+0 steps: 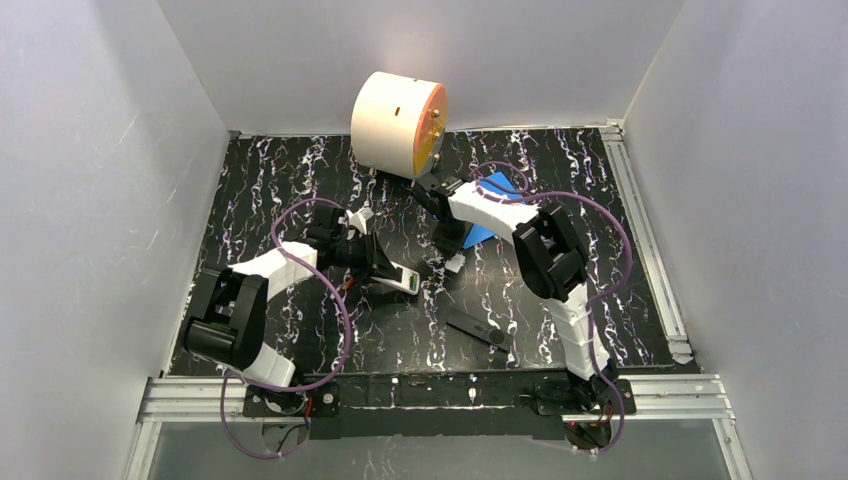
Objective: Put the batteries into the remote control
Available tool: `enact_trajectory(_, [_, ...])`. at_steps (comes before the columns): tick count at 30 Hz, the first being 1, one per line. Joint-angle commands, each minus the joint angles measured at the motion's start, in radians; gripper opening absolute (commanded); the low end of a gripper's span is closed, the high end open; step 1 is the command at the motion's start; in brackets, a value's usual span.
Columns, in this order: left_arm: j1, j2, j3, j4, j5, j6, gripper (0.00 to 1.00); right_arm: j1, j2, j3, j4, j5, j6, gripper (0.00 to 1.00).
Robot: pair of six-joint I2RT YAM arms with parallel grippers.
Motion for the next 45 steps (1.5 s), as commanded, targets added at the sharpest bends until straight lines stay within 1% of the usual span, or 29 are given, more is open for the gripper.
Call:
enact_trajectory(1, [0.010, -0.026, 0.028, 0.005, 0.059, -0.031, 0.00, 0.003, -0.066, -0.066, 0.113, -0.024, -0.051, 0.01])
enact_trajectory(7, [0.022, 0.004, 0.113, -0.027, 0.157, -0.093, 0.00, -0.047, -0.305, -0.262, 0.419, -0.190, -0.115, 0.01])
enact_trajectory(10, [0.025, 0.006, 0.165, -0.054, 0.187, -0.113, 0.00, -0.085, -0.428, -0.331, 0.523, -0.263, -0.123, 0.01])
enact_trajectory(13, [0.028, 0.016, 0.221, -0.086, 0.207, -0.128, 0.00, -0.107, -0.535, -0.366, 0.594, -0.294, -0.125, 0.01])
enact_trajectory(15, [0.030, 0.015, 0.244, -0.066, 0.229, -0.162, 0.00, -0.120, -0.604, -0.387, 0.661, -0.304, -0.124, 0.01])
enact_trajectory(19, [0.032, 0.019, 0.280, 0.017, 0.300, -0.279, 0.00, -0.138, -0.703, -0.429, 0.812, -0.418, -0.110, 0.01])
enact_trajectory(22, [0.032, 0.024, 0.328, 0.053, 0.344, -0.354, 0.00, -0.140, -0.739, -0.446, 0.918, -0.529, -0.110, 0.01])
enact_trajectory(27, [0.034, 0.028, 0.427, 0.047, 0.400, -0.438, 0.00, -0.147, -0.782, -0.490, 1.073, -0.688, -0.102, 0.01])
enact_trajectory(30, [0.036, 0.017, 0.458, 0.101, 0.423, -0.513, 0.00, -0.167, -0.810, -0.545, 1.206, -0.776, -0.056, 0.01])
enact_trajectory(32, [0.043, 0.009, 0.469, 0.137, 0.444, -0.561, 0.00, -0.193, -0.834, -0.586, 1.285, -0.802, -0.005, 0.01])
enact_trajectory(35, [0.057, 0.004, 0.497, 0.130, 0.458, -0.573, 0.00, -0.223, -0.870, -0.651, 1.453, -0.824, 0.103, 0.01])
enact_trajectory(45, [0.076, 0.017, 0.518, 0.144, 0.481, -0.593, 0.00, -0.231, -0.889, -0.734, 1.621, -0.863, 0.228, 0.01])
